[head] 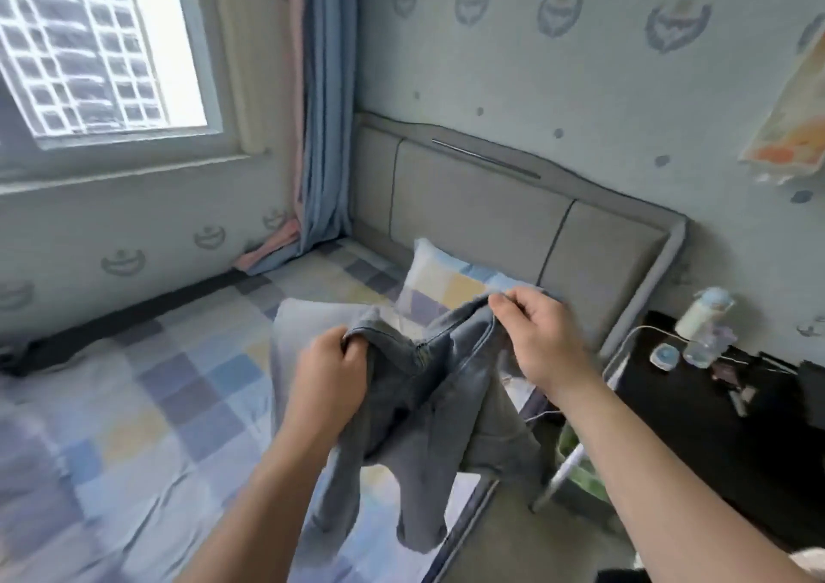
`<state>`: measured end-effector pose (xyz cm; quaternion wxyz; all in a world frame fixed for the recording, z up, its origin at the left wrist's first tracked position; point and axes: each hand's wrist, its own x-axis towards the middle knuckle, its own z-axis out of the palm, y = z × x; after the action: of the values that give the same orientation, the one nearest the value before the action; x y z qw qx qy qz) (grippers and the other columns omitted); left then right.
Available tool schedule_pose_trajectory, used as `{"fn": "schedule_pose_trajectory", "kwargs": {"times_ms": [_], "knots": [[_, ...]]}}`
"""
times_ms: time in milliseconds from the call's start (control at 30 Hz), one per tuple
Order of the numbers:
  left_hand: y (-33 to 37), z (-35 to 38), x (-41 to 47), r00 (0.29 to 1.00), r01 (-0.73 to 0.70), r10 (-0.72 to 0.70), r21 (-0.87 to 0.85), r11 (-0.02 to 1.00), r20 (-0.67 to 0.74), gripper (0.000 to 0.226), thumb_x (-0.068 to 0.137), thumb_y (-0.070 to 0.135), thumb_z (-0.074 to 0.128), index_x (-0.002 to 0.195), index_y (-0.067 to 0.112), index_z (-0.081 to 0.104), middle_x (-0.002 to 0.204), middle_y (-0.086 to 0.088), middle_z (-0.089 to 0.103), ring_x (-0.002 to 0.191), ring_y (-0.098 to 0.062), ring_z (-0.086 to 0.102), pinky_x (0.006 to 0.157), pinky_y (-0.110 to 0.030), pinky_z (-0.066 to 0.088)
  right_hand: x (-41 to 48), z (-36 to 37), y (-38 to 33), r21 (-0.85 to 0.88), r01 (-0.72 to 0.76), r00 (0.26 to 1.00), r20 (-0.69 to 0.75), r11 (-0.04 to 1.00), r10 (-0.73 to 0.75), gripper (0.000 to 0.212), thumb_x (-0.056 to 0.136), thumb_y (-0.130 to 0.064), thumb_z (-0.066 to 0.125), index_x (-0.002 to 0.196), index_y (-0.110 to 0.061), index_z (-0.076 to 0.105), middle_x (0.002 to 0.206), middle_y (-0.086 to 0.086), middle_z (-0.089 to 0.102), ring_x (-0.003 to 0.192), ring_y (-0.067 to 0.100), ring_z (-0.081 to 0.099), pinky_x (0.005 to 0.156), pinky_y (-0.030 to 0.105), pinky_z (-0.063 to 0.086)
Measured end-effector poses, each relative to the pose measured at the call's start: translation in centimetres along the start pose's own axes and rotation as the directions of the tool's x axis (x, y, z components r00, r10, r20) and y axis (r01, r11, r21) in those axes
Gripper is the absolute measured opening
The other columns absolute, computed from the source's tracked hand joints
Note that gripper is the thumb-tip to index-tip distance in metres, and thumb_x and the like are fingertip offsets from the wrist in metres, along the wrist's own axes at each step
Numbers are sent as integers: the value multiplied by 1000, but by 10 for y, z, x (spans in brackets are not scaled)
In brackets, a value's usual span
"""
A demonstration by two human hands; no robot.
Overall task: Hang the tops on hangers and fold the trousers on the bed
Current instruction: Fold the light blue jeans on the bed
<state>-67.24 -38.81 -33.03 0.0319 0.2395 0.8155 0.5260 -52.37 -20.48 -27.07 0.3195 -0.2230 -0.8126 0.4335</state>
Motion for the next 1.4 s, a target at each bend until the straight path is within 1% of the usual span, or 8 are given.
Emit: {"fn": "schedule_pose_trajectory", "kwargs": {"times_ms": [133,233,433,600,800,1067,1233,1400], "knots": [[-88,-39,-4,946,322,-324,61,945,14,39,99,16,51,60,9,53,57,-5,54,65,-25,51,59,-34,36,-3,115,26,-75,-229,909,341,971,241,11,96,-8,64,106,-6,61,107,14,67,101,27,64,94,39,52],[-134,-49,-20,868,496,-497,42,868,14,36,101,17,52,66,9,53,62,-5,54,68,-22,50,59,-32,33,-47,183,46,-99,-306,713,635,947,297,32,90,-10,74,117,-11,57,116,9,66,102,18,64,77,18,53],[-188,-69,-55,657,709,-753,-319,629,-22,28,97,13,57,70,13,57,63,-6,55,68,-23,54,59,-22,43,-129,257,87,-210,-279,371,876,937,307,101,63,-59,82,148,-33,33,139,-14,44,128,9,44,101,32,44],[-196,-93,-70,555,653,-826,-667,359,99,12,97,2,58,86,4,62,80,-14,66,72,-24,68,50,-27,54,-139,293,105,-251,-242,330,887,937,323,99,60,-65,76,146,-38,35,137,-18,45,125,7,45,101,30,41],[-188,-109,-72,544,630,-834,-698,340,85,11,96,-1,58,87,3,63,75,-12,69,61,-18,70,49,-25,55,-124,315,120,-243,35,369,905,969,213,22,95,-38,61,115,-31,67,119,-4,70,115,22,61,96,39,48],[-177,-102,-48,499,595,-864,-696,402,-72,18,97,2,60,111,-8,64,123,-29,65,111,-38,67,82,-42,62,-28,272,107,-194,432,303,951,881,61,39,102,-56,40,88,-26,61,96,1,70,93,28,62,80,41,49],[-155,-82,-7,520,611,-838,-612,501,-167,9,97,5,62,94,-3,61,98,-24,62,86,-31,68,56,-30,60,22,251,99,-142,470,261,965,871,17,35,99,-56,47,74,-31,51,75,-11,59,76,16,56,65,34,40],[-133,-53,23,580,618,-804,-570,542,-136,13,95,-3,57,82,-4,59,66,-9,53,40,-10,57,38,-21,46,37,256,105,-47,324,321,945,945,-63,19,91,-54,63,92,-36,56,93,-10,65,85,12,62,73,32,51]]}}
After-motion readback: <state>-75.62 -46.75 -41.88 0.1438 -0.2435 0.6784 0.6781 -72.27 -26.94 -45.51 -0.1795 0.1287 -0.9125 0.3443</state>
